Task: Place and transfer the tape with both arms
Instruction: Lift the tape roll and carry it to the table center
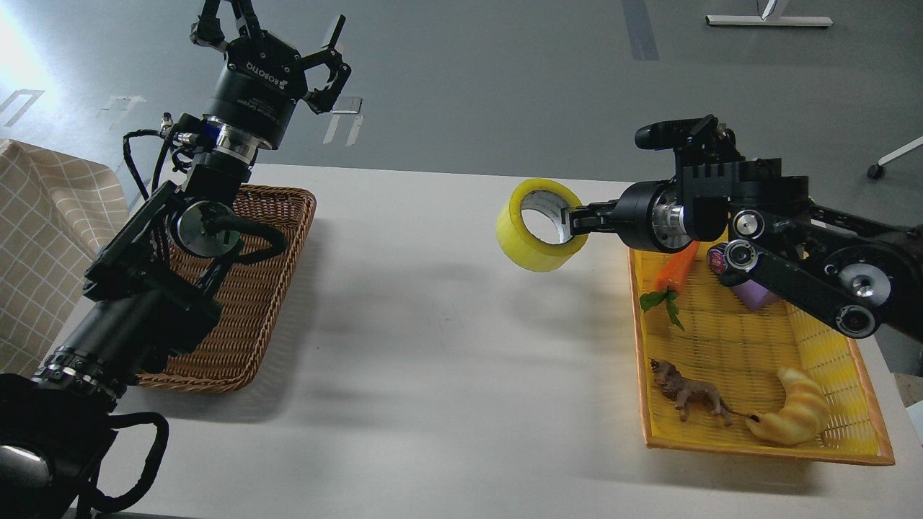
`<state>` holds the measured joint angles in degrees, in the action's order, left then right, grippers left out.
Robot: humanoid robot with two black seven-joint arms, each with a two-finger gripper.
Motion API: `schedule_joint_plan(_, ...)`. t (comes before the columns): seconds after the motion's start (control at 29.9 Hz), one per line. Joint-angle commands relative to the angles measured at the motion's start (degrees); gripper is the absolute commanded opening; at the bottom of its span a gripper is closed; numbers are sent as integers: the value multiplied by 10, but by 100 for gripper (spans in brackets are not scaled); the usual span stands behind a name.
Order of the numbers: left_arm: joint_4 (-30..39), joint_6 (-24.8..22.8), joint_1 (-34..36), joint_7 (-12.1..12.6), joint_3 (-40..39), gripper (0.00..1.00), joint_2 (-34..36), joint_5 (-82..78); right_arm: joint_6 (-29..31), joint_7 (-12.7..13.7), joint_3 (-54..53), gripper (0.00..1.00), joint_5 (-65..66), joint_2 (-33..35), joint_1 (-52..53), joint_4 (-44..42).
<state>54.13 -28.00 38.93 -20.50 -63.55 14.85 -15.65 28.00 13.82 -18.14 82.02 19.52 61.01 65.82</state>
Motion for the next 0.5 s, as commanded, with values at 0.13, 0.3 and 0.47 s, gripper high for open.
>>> schedule_joint_plan(0.13,2,0,-1,0,0,98,-4,0,0,0,51,10,2,-98,3,-67)
schedule_joint_plan(0.3,2,0,-1,-1,-1,98,-2,0,0,0,87,14,2,-133,21,-102)
schedule_joint_plan(0.47,3,0,-1,-1,-1,98,-2,0,0,0,107,16,2,-164,28,-139)
